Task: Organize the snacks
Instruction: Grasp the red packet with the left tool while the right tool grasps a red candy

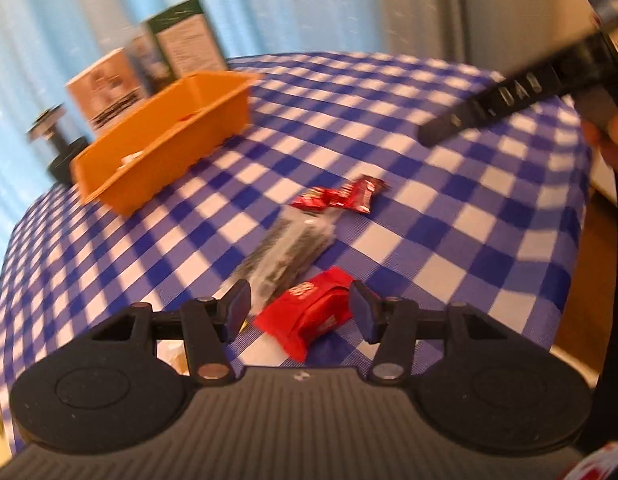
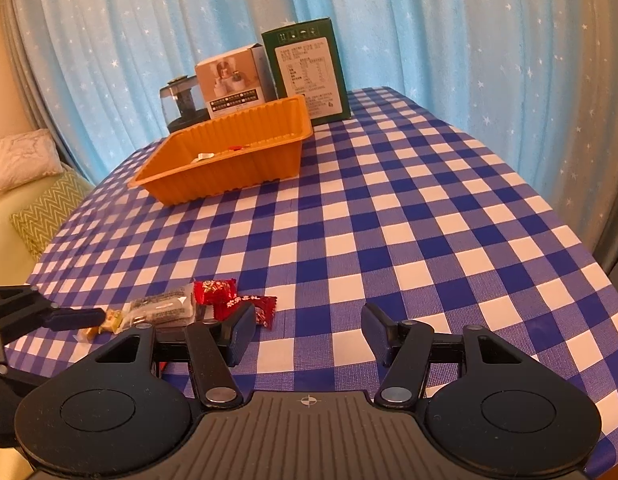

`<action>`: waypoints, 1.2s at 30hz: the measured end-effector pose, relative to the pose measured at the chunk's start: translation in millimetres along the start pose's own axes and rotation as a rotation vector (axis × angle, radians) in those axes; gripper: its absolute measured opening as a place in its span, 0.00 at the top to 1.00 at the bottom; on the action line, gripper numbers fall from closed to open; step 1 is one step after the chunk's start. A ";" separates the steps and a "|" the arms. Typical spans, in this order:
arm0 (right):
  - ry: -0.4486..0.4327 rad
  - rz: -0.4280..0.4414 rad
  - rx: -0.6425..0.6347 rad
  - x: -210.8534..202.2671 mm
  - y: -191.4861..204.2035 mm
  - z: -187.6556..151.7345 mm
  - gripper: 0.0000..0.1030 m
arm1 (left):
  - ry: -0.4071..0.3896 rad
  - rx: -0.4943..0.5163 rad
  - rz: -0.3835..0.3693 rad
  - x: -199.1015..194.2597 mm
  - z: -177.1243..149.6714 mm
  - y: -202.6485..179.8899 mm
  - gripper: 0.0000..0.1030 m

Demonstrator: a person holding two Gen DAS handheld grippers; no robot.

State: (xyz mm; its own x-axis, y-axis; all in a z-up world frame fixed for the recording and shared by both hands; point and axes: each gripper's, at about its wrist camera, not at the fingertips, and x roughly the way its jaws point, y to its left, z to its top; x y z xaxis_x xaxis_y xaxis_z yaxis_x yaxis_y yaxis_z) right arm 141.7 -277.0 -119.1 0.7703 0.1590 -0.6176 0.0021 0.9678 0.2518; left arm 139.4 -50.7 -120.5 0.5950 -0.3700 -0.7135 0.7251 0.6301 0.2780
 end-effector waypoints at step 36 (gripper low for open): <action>0.062 0.017 -0.068 23.3 21.8 -4.0 0.43 | 0.069 -0.499 -0.042 0.9 4.2 34.6 0.76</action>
State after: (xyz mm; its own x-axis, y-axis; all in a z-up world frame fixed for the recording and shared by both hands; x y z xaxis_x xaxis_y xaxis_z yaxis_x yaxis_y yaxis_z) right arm 157.2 -251.5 -131.0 0.7287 0.1856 -0.6593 -0.0556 0.9754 0.2131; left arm 166.4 -32.1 -108.8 0.5321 -0.3670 -0.7630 0.4842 0.8712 -0.0813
